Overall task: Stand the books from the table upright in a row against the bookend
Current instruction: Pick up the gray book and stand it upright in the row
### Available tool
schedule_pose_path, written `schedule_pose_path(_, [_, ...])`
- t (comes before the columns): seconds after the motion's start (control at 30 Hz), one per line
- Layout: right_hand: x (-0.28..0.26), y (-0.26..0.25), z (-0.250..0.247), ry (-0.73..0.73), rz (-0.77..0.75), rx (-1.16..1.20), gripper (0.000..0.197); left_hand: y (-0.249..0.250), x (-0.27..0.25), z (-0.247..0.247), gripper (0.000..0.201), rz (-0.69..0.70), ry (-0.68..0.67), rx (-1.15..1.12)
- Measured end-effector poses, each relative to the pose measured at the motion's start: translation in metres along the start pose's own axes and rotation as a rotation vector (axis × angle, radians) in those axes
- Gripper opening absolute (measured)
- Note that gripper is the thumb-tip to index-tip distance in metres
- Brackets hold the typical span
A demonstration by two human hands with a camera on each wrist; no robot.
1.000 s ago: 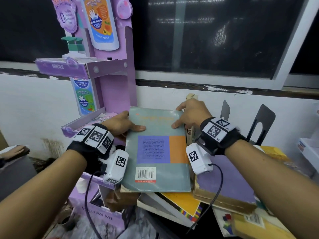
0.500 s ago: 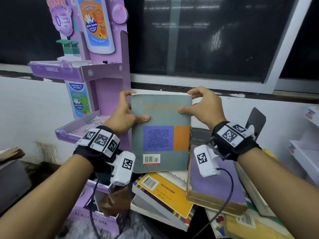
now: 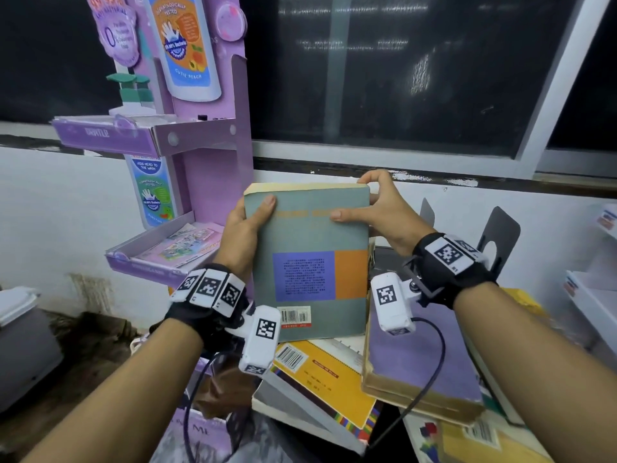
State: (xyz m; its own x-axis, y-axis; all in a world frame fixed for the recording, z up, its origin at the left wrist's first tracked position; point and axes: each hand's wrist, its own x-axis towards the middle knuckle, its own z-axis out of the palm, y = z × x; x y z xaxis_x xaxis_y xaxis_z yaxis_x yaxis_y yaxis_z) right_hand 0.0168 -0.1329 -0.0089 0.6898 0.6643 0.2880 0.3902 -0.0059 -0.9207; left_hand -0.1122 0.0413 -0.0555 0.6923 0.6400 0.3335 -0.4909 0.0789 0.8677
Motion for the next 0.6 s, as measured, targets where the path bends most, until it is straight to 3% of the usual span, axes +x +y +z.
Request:
schedule_pose_path(0.3, [-0.004, -0.011, -0.014, -0.182, -0.067, -0.069, 0.049, 0.003, -0.003, 0.010, 0.024, 0.089, 0.011, -0.092])
schedule_pose_path(0.6, [-0.016, -0.049, -0.028, -0.133, -0.216, -0.190, 0.056, 0.032, 0.008, 0.031, 0.025, 0.226, -0.043, -0.106])
